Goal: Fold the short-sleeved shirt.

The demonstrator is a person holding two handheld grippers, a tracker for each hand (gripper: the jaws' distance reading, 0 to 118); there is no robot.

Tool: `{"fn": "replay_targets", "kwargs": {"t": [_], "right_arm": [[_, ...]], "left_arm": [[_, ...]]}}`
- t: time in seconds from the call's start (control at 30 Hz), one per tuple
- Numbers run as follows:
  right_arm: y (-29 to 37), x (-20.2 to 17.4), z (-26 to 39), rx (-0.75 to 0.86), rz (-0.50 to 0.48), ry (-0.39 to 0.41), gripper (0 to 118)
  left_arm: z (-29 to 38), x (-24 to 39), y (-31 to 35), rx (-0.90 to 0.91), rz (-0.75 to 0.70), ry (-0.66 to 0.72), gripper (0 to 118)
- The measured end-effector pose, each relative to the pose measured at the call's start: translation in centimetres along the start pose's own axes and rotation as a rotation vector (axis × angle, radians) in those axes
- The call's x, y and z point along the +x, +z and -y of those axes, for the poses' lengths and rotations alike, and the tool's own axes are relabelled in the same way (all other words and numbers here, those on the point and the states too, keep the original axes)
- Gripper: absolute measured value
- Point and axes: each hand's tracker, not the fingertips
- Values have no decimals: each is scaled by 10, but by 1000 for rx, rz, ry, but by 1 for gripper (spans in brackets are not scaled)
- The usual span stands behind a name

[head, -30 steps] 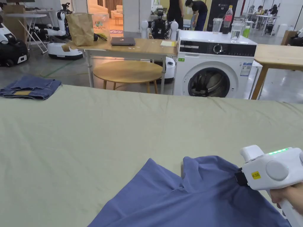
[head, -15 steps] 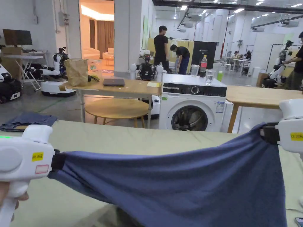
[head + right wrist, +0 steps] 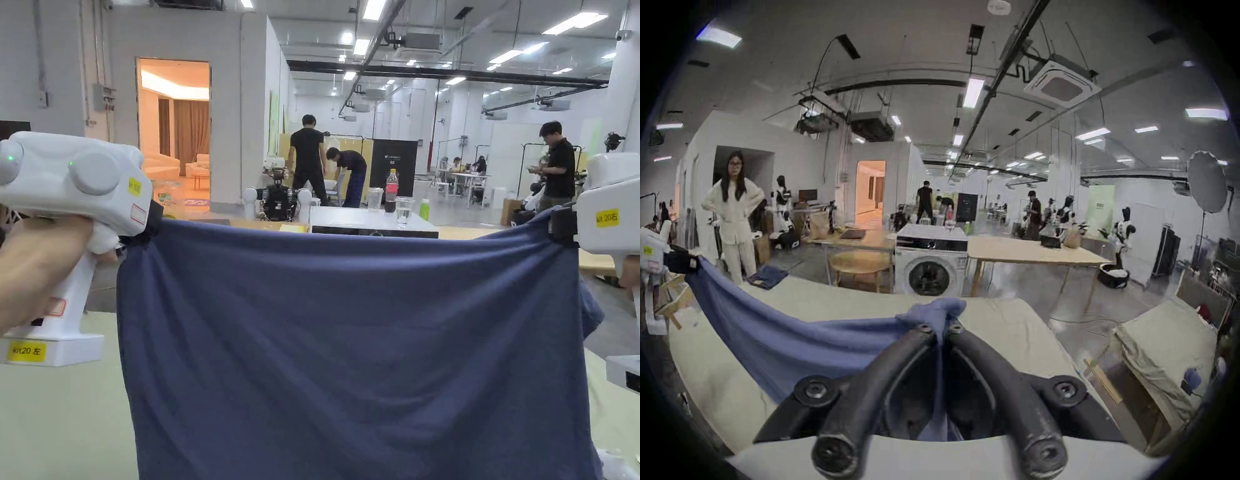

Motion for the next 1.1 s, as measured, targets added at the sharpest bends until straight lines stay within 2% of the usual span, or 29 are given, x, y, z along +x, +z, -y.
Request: {"fn": "replay_targets", "kwargs": {"t": [0.2, 0.37, 0.53, 0.77, 0.97, 1.1], "right_arm": [[-39, -14, -26, 4, 7, 4, 0], [-84, -25, -61, 5, 21, 38, 0], [-134, -26, -92, 16, 49, 15, 0], [-197, -33, -124, 42, 95, 28, 0], [-244, -41, -120, 33, 109, 34, 0], [-275, -48, -95, -1, 107, 41, 0]], "left_arm": [[-21, -1, -24, -14, -54, 1, 0], [-56, 1, -48, -5, -91, -2, 0], [-94, 8, -81, 27, -114, -21, 0], [-129, 18, -133, 60, -146, -19, 0], [-128, 16, -191, 52, -167, -11, 0], [-107, 15, -229, 18, -170, -6, 0]]}}
